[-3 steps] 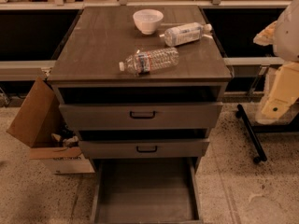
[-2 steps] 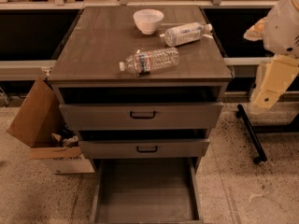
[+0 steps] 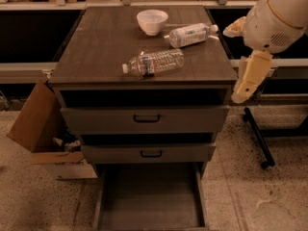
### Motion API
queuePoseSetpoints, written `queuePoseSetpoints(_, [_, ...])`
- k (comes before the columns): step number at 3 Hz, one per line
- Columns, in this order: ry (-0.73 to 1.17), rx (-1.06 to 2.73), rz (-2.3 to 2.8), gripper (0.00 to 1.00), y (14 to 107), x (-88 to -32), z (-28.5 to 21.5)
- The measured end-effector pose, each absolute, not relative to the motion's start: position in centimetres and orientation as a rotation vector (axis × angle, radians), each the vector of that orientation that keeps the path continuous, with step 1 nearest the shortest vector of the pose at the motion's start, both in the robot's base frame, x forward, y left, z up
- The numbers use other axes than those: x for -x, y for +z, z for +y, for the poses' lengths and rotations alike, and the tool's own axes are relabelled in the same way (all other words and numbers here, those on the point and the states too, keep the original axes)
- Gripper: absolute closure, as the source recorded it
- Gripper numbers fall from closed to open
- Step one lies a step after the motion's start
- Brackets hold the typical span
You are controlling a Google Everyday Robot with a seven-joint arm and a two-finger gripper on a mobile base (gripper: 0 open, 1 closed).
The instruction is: Place water bottle into bottom drawer
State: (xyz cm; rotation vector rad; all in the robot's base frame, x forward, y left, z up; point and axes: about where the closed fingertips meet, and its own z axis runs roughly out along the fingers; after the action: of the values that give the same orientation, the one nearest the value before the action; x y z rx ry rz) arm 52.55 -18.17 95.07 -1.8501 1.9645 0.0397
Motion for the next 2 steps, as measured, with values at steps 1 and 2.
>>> queuePoseSetpoints(1, [0.034, 1.853, 1.956, 0.0, 94.8, -52.9, -18.0])
queuePoseSetpoints(2, [-0.021, 1.888, 1.894, 0.0, 93.5, -55.8, -17.2])
